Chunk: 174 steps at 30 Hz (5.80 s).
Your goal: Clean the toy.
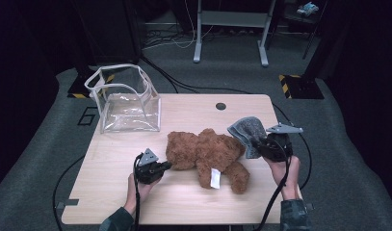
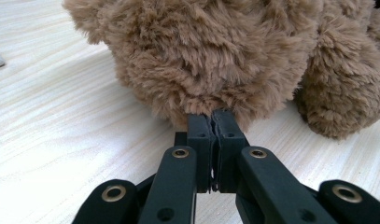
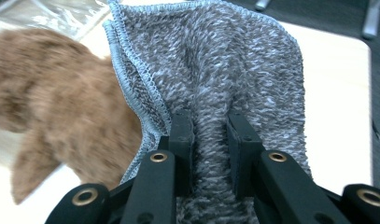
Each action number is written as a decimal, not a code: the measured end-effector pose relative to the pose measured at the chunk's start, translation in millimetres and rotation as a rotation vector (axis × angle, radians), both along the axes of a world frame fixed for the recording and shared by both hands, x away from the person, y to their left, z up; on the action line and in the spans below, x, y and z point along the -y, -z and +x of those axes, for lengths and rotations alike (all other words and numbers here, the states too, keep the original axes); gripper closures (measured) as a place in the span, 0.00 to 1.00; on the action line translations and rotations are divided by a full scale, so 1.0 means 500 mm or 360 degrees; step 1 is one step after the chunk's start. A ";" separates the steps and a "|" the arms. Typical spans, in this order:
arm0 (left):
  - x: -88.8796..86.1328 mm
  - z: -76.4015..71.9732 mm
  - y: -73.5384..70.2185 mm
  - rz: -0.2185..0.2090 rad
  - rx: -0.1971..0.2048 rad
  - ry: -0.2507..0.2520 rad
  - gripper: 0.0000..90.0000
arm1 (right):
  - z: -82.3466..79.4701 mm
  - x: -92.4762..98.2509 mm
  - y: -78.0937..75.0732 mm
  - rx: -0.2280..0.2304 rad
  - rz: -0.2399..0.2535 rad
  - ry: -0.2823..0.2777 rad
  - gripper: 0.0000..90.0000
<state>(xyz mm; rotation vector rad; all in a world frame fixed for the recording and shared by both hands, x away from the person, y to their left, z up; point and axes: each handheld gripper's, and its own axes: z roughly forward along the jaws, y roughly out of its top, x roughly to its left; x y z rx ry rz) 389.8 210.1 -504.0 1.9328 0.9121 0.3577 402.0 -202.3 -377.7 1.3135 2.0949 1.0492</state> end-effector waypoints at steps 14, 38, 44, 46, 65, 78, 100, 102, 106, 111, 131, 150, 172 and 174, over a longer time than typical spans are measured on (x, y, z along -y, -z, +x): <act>0.001 0.001 -0.002 0.0011 -0.0011 0.0004 0.97 | 0.021 -0.115 -0.030 -0.0013 -0.0074 -0.0210 0.83; 0.003 0.002 -0.003 0.0022 -0.0006 0.0004 0.97 | 0.071 -0.313 -0.015 -0.0099 -0.0217 -0.0541 0.82; 0.003 0.003 -0.002 0.0017 0.0006 -0.0006 0.97 | 0.080 -0.336 -0.006 -0.0127 -0.0232 -0.0582 0.82; 0.004 0.003 -0.002 0.0013 0.0008 -0.0008 0.97 | 0.082 -0.350 -0.002 -0.0140 -0.0231 -0.0606 0.82; 0.004 0.005 0.000 0.0020 0.0002 -0.0012 0.97 | 0.132 -0.390 0.028 -0.0263 -0.0167 -0.0608 0.76; 0.003 0.003 0.000 0.0000 -0.0004 -0.0017 0.98 | 0.124 -0.376 0.028 -0.0253 -0.0308 -0.0536 0.86; 0.000 0.002 0.036 -0.0053 0.0037 -0.0017 0.99 | 0.125 -0.271 0.030 -0.0276 -0.0374 -0.0319 0.86; -0.001 0.001 0.041 -0.0076 0.0037 -0.0019 0.99 | 0.126 -0.263 0.030 -0.0269 -0.0377 -0.0319 0.86; -0.003 0.000 0.042 -0.0059 0.0067 -0.0018 0.99 | 0.124 -0.258 0.030 -0.0280 -0.0356 -0.0285 0.86; -0.004 0.001 0.040 -0.0039 0.0087 -0.0016 0.99 | 0.125 -0.253 0.030 -0.0275 -0.0355 -0.0292 0.86; 0.000 -0.002 0.041 -0.0054 0.0097 -0.0034 0.99 | 0.135 -0.173 0.038 -0.0321 -0.0336 -0.0127 0.86; -0.001 -0.001 0.042 -0.0057 0.0099 -0.0038 0.99 | 0.152 -0.100 0.083 -0.0404 -0.0363 0.0063 0.87; -0.001 -0.003 0.040 -0.0030 0.0105 -0.0025 0.99 | 0.082 -0.250 -0.078 -0.0041 -0.0234 -0.0287 0.88; -0.001 -0.003 0.040 -0.0026 0.0107 -0.0023 0.99 | 0.085 -0.279 -0.075 -0.0046 -0.0241 -0.0336 0.88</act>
